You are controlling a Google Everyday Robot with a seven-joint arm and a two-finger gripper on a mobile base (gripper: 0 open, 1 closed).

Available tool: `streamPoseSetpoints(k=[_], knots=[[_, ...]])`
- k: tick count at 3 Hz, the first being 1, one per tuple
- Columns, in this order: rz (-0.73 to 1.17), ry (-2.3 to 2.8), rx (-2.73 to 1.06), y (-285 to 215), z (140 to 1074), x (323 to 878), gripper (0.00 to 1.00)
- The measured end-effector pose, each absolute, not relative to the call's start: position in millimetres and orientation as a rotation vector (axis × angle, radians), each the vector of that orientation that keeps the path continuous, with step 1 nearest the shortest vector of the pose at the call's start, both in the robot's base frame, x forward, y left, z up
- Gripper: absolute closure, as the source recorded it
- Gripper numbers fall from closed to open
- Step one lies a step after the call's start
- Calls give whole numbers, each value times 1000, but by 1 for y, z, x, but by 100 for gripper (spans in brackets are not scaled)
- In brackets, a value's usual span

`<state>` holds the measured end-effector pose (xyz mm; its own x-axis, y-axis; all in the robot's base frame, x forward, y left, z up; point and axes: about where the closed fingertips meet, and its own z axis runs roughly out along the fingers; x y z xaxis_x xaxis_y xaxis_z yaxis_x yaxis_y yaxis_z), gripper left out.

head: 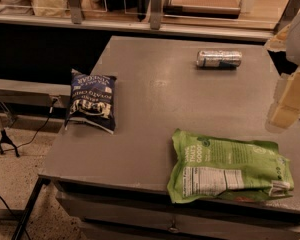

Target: Move redbull can near blue chip bag

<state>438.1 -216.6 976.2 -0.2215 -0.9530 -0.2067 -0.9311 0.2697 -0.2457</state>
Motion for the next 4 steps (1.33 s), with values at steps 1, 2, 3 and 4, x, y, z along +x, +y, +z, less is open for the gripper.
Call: streamPoseSetpoints(k=[1,2,3,4], knots=[[-101,2229,-1724,-217,977,438,0],[-148,2206,-1730,-219,982,453,0],[-199,2159,-1765,-230,985,491,0],[-230,2098,-1806,-245,989,541,0]])
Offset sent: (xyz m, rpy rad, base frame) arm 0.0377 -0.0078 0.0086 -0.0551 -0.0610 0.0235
